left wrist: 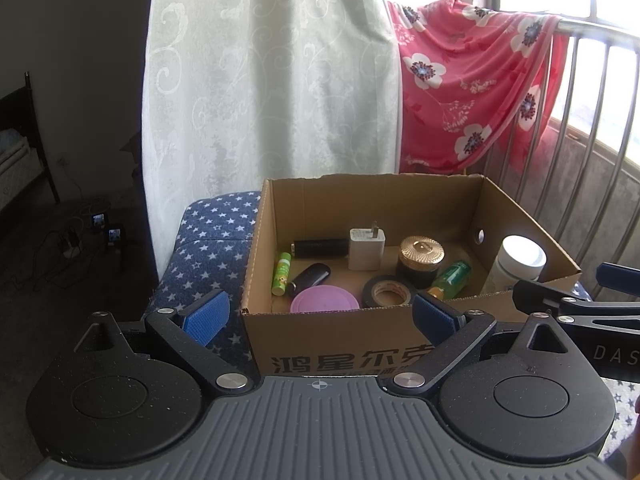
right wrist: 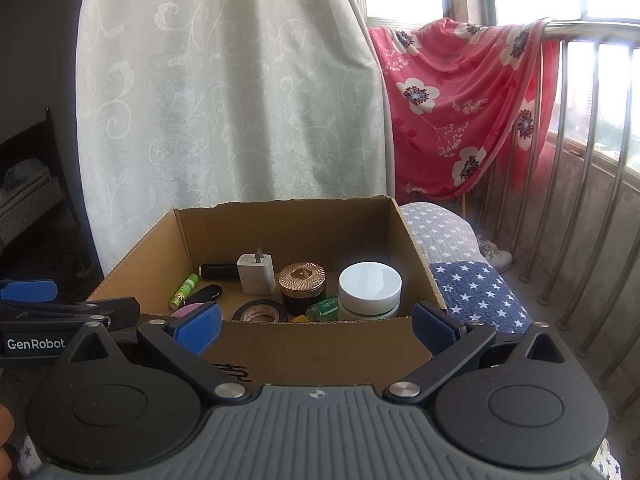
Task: Organize rigid objects
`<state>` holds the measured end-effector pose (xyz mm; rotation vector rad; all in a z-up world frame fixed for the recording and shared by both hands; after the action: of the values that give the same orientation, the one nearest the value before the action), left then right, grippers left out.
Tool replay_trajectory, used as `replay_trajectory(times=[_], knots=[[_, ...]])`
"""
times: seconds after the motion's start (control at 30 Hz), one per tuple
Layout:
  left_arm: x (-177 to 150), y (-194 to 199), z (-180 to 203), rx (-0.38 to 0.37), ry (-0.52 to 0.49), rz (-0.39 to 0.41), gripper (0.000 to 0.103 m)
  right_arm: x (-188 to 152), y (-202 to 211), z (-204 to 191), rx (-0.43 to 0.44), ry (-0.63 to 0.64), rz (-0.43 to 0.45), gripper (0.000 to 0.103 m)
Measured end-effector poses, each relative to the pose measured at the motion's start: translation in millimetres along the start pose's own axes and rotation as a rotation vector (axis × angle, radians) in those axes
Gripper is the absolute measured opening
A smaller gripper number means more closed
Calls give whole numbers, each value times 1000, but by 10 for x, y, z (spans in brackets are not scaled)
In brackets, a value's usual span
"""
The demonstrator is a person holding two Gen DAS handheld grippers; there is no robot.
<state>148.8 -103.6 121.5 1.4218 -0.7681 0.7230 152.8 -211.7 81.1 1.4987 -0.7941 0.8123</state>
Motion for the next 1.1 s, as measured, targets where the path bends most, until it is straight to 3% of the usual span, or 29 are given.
replay_trajectory(times=[1.1], knots=[[11, 17, 14, 9, 6, 1, 99, 1, -7, -22, 3, -2, -1, 103]])
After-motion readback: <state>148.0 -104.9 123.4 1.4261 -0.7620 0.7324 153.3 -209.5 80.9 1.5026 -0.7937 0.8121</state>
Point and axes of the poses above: each gripper's, at about its wrist camera, not at the fingertips, and y roughly against the way its jaws point, z to its right, x to its top, the point moved 2 cm from there along -y, roughly the way its jaws point, and after that the axes turned 1 degree about -z, right-handed, at the moved point
